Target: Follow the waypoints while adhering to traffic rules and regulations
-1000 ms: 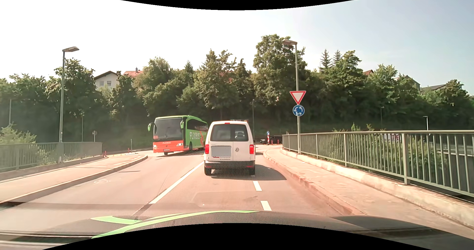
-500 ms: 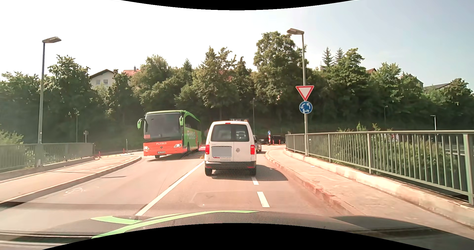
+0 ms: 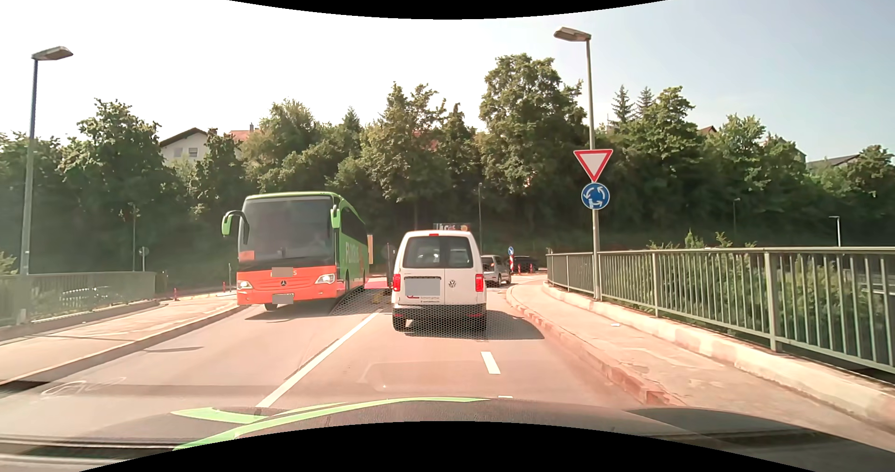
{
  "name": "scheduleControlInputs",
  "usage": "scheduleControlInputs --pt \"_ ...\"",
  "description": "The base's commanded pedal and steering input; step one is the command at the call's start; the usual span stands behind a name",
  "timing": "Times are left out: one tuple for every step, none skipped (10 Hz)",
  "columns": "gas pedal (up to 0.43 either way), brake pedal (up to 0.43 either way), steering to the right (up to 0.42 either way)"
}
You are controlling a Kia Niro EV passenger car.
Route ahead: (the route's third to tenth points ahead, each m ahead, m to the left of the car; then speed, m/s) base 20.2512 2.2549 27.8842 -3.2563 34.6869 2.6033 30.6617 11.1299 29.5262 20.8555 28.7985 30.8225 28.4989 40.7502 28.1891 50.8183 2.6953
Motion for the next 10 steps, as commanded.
scheduleControlInputs --pt "0.028 0.0 0.001" --pt "0.039 0.0 0.002" --pt "0.067 0.0 0.003" --pt "0.098 0.0 0.006" --pt "0.11 0.0 0.008" --pt "0.13 0.0 0.007" --pt "0.13 0.0 0.007" --pt "0.13 0.0 0.007" --pt "0.13 0.0 0.005" --pt "0.13 0.0 0.005"
